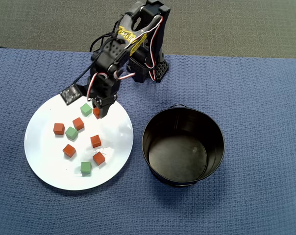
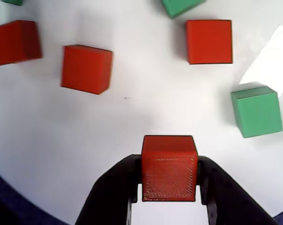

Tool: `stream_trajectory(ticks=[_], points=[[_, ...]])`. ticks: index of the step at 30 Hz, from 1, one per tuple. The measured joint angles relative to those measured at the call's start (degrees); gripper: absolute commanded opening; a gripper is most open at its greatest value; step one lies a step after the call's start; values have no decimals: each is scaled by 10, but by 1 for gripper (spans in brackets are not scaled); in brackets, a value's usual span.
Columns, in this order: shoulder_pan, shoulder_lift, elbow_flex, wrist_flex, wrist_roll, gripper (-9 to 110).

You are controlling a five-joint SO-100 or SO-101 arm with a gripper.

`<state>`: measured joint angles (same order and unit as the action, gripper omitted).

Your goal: Pick up the red cubes from the white plate and place them in the black recipient

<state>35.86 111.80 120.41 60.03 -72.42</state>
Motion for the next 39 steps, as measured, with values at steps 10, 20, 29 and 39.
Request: stream_trajectory(ticks=[10, 20, 29, 39], points=[[-141, 107, -175, 109, 190, 0], [-388, -58, -333, 116, 301, 35], [-440, -105, -373, 136, 395, 25], [-182, -83, -373, 194, 330, 27]])
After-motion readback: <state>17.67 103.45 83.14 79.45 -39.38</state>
